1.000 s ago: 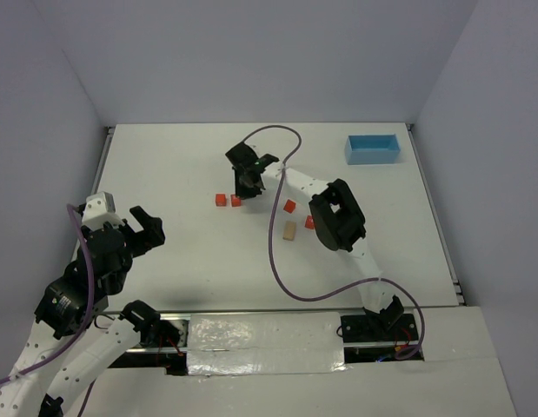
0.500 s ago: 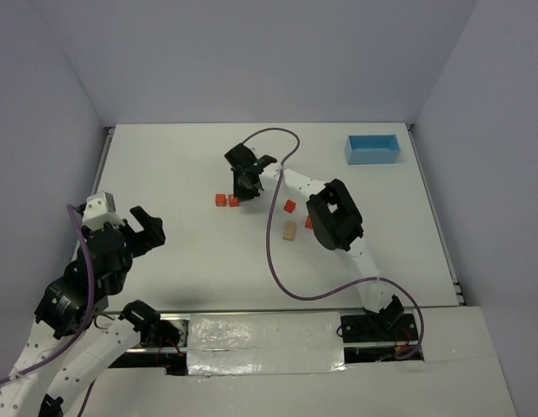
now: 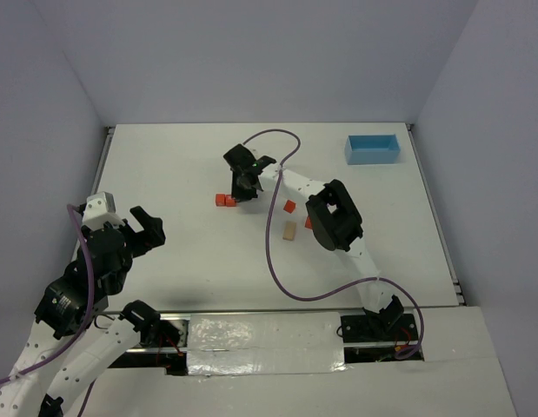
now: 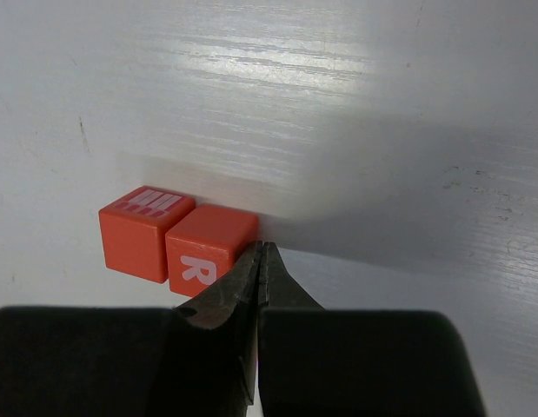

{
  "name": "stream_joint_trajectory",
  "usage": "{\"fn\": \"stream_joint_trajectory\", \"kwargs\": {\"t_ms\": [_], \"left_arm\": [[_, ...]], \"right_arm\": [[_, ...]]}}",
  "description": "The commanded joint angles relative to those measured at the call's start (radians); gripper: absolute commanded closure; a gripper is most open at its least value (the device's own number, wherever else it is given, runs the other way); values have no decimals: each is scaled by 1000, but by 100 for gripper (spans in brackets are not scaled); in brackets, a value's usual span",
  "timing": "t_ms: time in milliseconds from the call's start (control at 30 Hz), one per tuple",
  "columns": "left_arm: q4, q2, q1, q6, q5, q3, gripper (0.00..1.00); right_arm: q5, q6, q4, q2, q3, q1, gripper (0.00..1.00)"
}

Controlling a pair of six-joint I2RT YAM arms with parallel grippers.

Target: Build the wood block tower

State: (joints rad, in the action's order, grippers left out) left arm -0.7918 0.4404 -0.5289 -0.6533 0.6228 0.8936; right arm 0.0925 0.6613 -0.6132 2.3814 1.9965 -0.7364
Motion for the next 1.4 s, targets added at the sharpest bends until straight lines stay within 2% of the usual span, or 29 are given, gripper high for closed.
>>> {"fn": "stream_joint_trajectory", "kwargs": {"t_ms": [0,467,567,700,800,833,900,933,1033,1133,1267,1367], "left_arm": [[40,-15,3,27,-1,-5,0],[40,-12,4,29,-2,-7,0],[43,-11,4,29,-5,-7,0],[42,-5,4,30,-6,-7,1],[48,-2,4,37,-14,-7,0],[49,0,4,38,-17,-7,0],[51,9,4,41,-23,-8,0],[51,14,4,41,-23,-7,0],[65,30,6,49,-41,-10,1],[72,63,6,66,-70,-13,0],[80,118,4,76,-92,-12,1],[83,135,6,83,-110,-13,1]], "right_arm": [[4,26,13,-2,38,-11,100],[18,41,10,-11,36,-11,100],[23,46,29,-36,-2,-9,100],[67,61,59,-147,-89,-9,98],[128,52,47,-265,-153,-12,85],[185,54,27,-293,-159,-11,73],[236,64,-19,-380,-209,-3,57],[269,70,-26,-408,-237,3,46],[300,90,-34,-508,-356,32,39],[328,97,-56,-594,-461,60,36],[281,66,-11,-720,-660,126,37],[175,-63,52,-764,-766,169,42]]}}
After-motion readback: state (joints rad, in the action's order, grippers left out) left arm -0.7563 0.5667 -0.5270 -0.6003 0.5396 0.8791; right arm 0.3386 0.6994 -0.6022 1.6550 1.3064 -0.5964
